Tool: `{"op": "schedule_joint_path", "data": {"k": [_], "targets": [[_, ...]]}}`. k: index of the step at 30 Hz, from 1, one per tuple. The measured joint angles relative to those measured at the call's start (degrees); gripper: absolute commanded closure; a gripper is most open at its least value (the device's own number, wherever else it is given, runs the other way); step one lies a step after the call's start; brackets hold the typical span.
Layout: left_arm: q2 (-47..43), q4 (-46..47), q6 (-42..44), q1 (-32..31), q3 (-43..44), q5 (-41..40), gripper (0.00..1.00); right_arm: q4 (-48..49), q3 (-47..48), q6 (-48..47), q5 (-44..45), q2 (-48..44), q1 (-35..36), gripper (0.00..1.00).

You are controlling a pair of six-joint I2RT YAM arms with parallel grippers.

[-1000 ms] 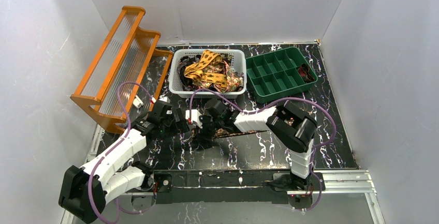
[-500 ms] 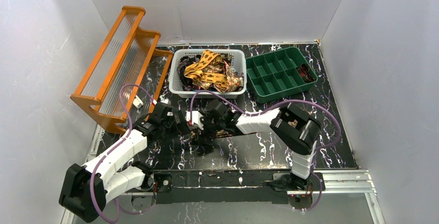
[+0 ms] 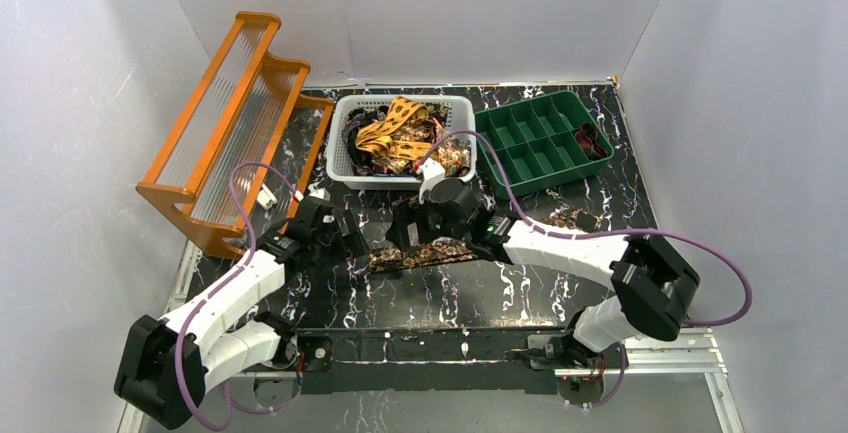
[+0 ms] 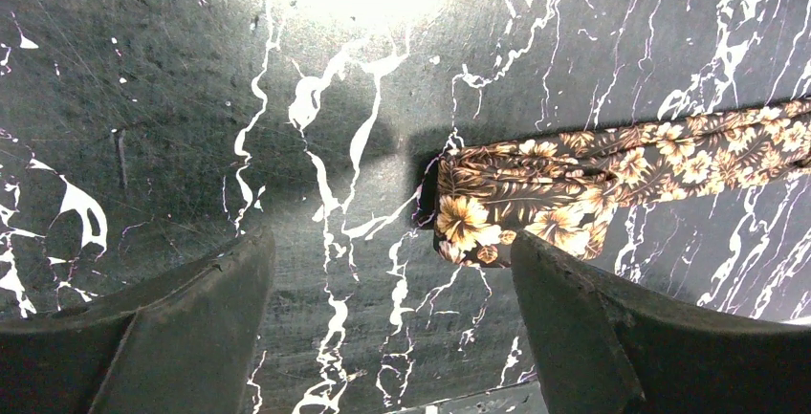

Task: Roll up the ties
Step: Roll the tie into the bin.

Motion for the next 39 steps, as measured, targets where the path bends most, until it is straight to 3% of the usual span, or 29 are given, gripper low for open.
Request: {"op": "schedule_joint_path", "data": {"k": [5, 10, 19, 27, 33, 39], "targets": [[-1.4, 0.2, -0.9, 0.1, -0.6, -0.6, 0.1, -7.1, -0.8, 18.6, -0.3, 2.7, -0.4, 0.08], [-2.5, 0.2, -1.1, 0.3, -0.7, -0.9, 0.1, -8.8, -0.5, 27.4, -3.4, 7.6, -0.4, 0.22], [-2.6, 0.2, -1.1, 0.3, -1.0, -0.9, 0.1, -10.0, 2.8, 32.7, -4.9, 13.5, -0.4, 0.36], [-2.9, 0.2, -1.1, 0.3, -2.0, -0.5, 0.09, -10.9, 4.3, 33.6, -4.7, 14.9, -0.5, 0.36], [-2.9, 0.3, -1.1, 0.3, -2.7, -0.2, 0.1, -10.8, 4.3, 33.8, -5.6, 15.3, -1.4, 0.42], [-2.8, 0.7, -1.2, 0.3, -2.8, 0.1, 0.09, -10.3, 4.3, 34.1, -6.8, 15.3, -2.0, 0.37]]}}
